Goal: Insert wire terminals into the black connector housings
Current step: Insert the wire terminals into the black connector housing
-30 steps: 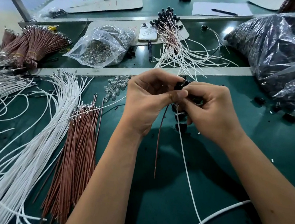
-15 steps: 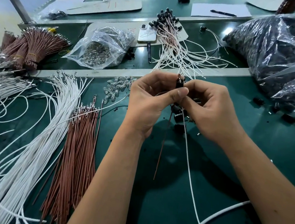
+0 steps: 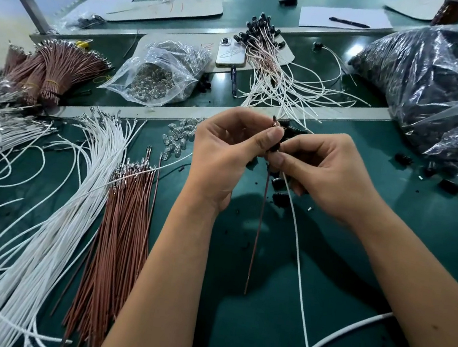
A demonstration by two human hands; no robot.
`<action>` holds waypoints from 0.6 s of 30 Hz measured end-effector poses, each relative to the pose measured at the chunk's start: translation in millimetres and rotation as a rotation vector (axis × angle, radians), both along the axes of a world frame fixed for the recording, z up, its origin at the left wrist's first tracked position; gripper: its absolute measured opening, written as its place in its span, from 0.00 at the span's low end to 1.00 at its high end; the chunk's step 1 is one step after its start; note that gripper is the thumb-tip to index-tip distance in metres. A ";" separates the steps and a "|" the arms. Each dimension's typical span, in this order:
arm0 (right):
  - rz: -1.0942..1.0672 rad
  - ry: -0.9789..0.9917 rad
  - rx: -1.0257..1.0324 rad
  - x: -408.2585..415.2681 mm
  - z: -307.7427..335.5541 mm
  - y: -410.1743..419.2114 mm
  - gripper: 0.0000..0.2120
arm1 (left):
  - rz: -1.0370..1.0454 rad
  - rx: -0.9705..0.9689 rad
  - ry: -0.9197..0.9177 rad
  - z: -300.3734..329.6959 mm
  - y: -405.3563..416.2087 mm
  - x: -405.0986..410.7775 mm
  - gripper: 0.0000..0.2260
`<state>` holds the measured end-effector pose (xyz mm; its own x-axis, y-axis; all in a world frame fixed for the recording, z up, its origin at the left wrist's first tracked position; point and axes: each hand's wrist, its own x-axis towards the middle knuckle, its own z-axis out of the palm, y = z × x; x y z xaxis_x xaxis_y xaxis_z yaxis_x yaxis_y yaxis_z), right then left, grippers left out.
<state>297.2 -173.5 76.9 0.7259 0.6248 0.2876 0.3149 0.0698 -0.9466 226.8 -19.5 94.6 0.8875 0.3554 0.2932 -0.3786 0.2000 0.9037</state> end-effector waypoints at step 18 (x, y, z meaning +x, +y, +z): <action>-0.109 -0.165 0.047 2.4 -0.5 -1.4 0.04 | 0.022 0.104 -0.114 0.6 -1.2 0.9 0.09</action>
